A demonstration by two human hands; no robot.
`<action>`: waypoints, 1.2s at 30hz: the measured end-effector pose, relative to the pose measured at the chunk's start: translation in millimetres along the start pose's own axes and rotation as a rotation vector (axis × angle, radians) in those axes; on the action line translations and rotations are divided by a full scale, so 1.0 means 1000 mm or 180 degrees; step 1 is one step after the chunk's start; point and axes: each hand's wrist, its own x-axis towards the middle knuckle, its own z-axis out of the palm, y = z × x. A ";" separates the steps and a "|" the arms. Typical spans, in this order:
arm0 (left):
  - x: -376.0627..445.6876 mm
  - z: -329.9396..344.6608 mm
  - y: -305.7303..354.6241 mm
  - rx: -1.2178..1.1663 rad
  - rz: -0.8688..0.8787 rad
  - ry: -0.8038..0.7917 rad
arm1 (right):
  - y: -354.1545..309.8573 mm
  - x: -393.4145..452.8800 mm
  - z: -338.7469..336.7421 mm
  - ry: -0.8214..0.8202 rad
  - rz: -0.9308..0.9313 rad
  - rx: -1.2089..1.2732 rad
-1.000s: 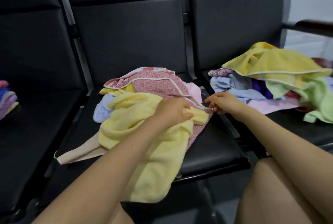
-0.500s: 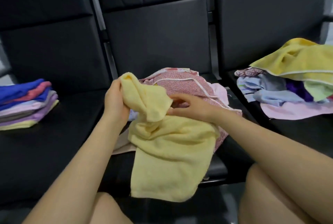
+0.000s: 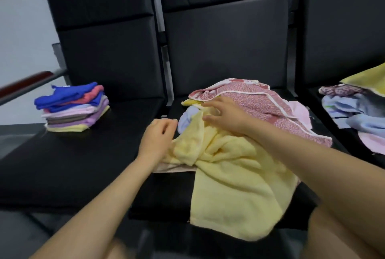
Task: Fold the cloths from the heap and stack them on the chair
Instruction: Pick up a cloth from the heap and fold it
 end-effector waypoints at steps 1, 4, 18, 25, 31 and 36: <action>-0.005 0.007 0.007 0.0014 0.0132 -0.0235 | 0.001 0.005 0.003 -0.0036 -0.0022 -0.0109; -0.017 0.033 0.017 0.0657 0.0157 -0.0851 | 0.001 0.008 0.007 0.0047 -0.0012 0.0258; 0.011 0.017 0.026 -0.1378 0.0157 -0.0558 | 0.006 -0.039 -0.077 -0.0183 0.0123 0.0754; 0.026 0.001 0.028 -0.1683 -0.0438 -0.0383 | 0.019 -0.050 -0.093 -0.0562 0.0484 0.0697; 0.043 -0.013 0.043 -0.2098 -0.0987 0.0550 | 0.044 -0.071 -0.114 -0.0782 0.0676 0.1423; 0.035 0.002 0.050 -0.0865 0.0235 -0.0344 | 0.057 -0.076 -0.123 0.0537 0.0620 0.3870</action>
